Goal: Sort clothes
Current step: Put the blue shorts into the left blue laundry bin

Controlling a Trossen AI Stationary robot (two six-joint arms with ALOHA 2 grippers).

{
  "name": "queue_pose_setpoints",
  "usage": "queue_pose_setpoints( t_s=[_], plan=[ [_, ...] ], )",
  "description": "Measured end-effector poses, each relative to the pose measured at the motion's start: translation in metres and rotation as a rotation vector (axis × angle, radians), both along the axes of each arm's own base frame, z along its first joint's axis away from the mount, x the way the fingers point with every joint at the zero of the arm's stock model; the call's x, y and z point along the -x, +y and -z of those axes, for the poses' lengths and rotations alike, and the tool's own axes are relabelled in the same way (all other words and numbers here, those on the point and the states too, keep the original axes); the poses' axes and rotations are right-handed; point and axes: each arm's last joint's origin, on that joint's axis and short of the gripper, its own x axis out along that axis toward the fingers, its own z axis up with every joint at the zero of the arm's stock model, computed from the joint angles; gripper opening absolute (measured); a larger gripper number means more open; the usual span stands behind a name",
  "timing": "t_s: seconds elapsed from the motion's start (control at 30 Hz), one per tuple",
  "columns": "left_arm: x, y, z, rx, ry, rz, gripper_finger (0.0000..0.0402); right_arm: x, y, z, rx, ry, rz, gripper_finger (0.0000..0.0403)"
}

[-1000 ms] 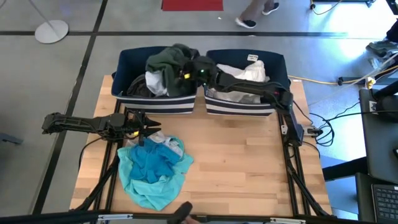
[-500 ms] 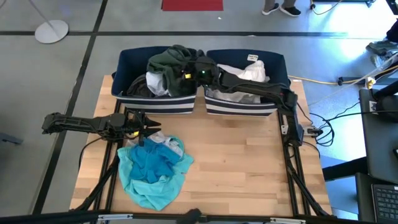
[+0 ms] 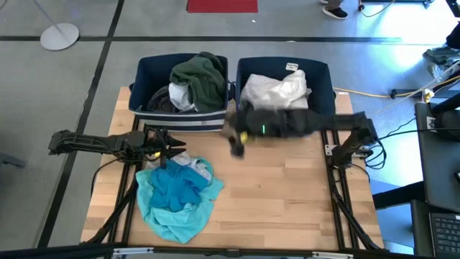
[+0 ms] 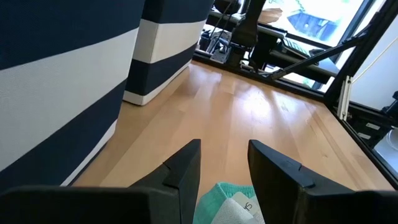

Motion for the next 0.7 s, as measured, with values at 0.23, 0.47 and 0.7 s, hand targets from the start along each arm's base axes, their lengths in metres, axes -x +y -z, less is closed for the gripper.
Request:
queue_pose_setpoints(
  t_s=[0.23, 0.47, 0.7],
  plan=[
    [0.000, 0.000, 0.000, 0.002, 0.000, 0.000, 0.0125, 0.004, 0.076, 0.073, 0.014, 0.126, -0.050, 0.0238],
    [0.000, 0.000, 0.000, 0.020, -0.003, -0.003, 0.0125, 0.005, 0.083, 0.163, -0.067, 0.059, -0.127, 0.0238],
    [-0.001, 0.000, -0.005, 0.039, -0.056, -0.006, 0.0125, 0.012, 0.068, 0.202, -0.122, -0.114, -0.135, 0.0238]
  ],
)
